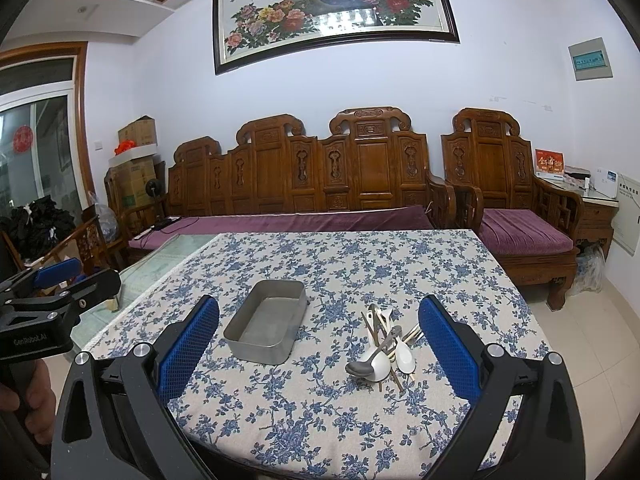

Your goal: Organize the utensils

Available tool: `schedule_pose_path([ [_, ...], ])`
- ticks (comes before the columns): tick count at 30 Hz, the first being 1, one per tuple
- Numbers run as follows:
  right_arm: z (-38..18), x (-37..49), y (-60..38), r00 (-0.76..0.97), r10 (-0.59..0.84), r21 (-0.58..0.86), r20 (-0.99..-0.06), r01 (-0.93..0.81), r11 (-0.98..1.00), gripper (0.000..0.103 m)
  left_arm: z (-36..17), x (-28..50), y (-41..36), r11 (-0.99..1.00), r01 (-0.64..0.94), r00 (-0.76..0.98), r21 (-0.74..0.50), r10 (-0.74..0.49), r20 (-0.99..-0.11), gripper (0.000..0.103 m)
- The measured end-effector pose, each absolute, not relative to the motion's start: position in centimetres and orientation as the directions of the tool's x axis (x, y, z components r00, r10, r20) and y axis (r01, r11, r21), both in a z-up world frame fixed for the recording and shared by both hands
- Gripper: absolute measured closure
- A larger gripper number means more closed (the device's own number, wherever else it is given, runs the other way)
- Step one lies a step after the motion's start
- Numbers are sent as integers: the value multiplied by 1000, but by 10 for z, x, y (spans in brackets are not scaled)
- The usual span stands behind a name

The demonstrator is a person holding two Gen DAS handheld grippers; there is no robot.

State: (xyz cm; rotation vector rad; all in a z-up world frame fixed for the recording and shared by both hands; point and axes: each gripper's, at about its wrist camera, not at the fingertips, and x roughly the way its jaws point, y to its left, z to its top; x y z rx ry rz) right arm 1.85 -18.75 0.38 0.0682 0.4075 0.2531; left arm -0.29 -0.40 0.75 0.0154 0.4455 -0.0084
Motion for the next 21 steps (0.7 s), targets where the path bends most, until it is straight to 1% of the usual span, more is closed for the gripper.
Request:
schedule_pose_path([
  [21,4,18,-189,887,258,118,-383,-230,966,3,11,-5,-6,1000,20,904,18,-10,-427,6],
])
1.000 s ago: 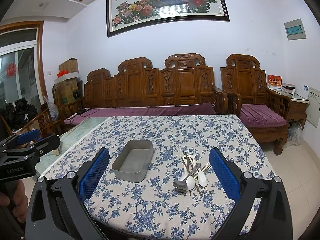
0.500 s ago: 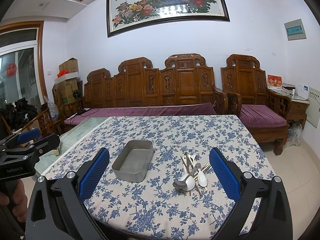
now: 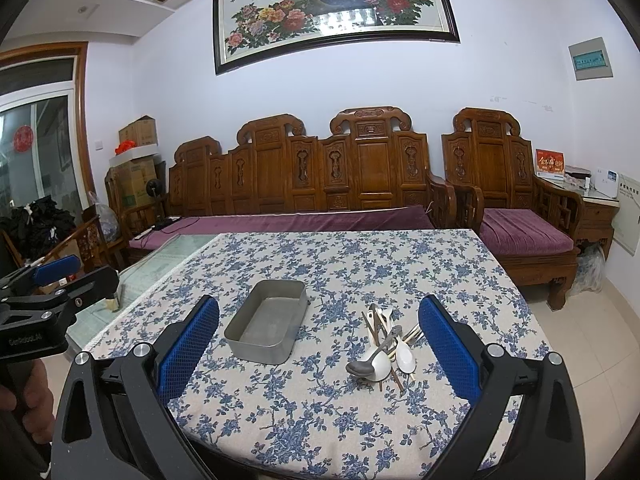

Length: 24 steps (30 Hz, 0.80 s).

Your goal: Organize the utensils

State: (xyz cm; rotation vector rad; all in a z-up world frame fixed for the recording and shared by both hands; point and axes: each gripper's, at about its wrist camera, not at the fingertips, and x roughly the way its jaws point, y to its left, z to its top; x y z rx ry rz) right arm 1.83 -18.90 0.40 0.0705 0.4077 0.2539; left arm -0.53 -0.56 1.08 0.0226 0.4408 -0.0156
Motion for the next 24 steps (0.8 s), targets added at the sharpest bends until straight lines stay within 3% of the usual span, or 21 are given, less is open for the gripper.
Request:
schedule_pose_path([
  [24,-2,22,-186,879,259,118,-400,-231,966,3,6,-3,-8,999,27,897,24,-14,-443,6],
])
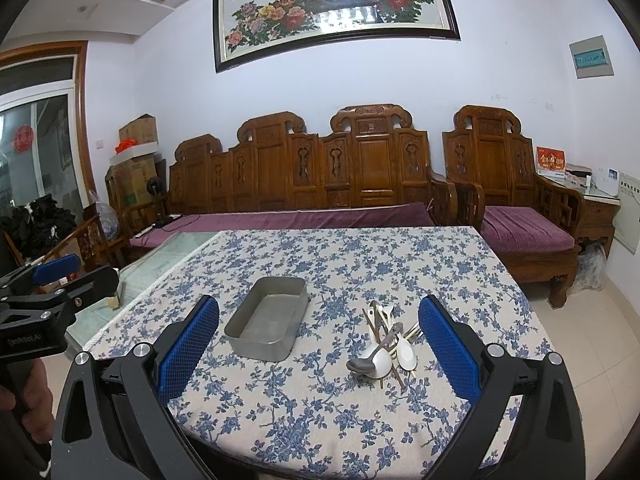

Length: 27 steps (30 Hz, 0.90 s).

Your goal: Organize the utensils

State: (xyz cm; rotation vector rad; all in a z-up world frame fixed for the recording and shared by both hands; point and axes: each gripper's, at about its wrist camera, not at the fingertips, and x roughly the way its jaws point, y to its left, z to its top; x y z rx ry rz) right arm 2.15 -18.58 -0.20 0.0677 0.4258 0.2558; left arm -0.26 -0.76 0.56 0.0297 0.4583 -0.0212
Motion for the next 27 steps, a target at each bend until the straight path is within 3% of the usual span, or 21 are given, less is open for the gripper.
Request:
schedule_pose_path([
  [17,-52,69,-201,829,254,119,-499,-224,967,3,-39,46,-13,996,93,825,1,-76,-560,6],
  [25,-90,114,-226,772,210,64,-600,-215,975,25,-82,85,-35,987,159,769,19,-112,-630,6],
  [27,-100,127,-232,759,193,35,-622,-219,975,38,-91,94,-41,984,175,759,29,-116,-640,6],
])
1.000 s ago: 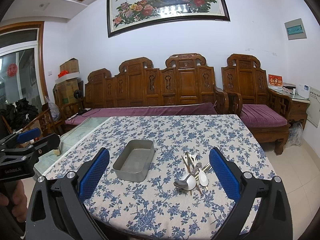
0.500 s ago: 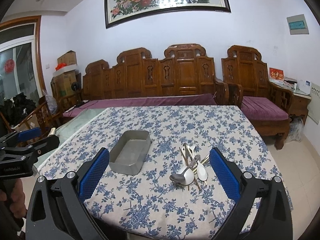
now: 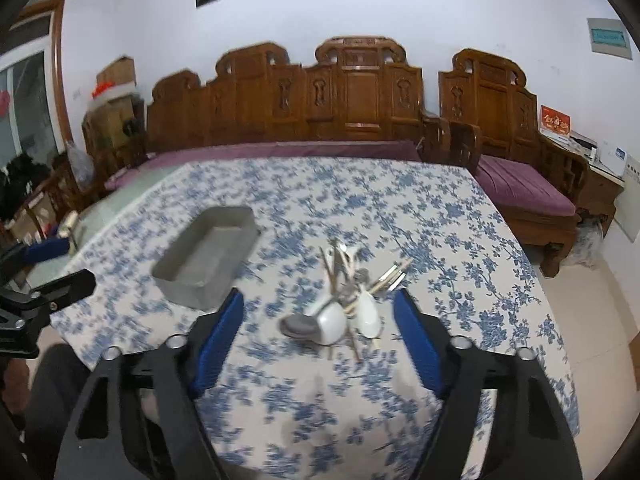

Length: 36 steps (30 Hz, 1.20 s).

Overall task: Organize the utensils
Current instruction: 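Move both grippers forward over the utensil pile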

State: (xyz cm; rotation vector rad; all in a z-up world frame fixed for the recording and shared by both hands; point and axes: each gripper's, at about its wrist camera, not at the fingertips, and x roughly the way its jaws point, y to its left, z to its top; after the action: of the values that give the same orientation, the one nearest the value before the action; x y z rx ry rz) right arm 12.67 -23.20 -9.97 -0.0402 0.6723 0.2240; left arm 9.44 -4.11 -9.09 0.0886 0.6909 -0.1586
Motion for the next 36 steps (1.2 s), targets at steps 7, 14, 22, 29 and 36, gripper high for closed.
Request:
schedule_pose_path([
  [7,-131,168,-252,700,190,43,-688,-222,974,45,-116,126,-64,966,257,693,13,-175,-699,7],
  [14,-154,197,-263,652,191,57,-733,-221,974,46,-141,163,-94,945,327,613,-8,-219,-759,11],
  [22,-169,206,-277,622,187,83,-760,-193,978,46,-179,197,-121,935,348,504,-64,-244,-829,26],
  [29,-174,208,-279,609,184,86,-771,-187,979,46,-196,223,-139,941,323,439,-102,-245,-864,39],
  [36,-174,208,-278,604,193,95,-773,-190,977,46,-214,234,-142,943,274,348,-189,-280,-895,50],
])
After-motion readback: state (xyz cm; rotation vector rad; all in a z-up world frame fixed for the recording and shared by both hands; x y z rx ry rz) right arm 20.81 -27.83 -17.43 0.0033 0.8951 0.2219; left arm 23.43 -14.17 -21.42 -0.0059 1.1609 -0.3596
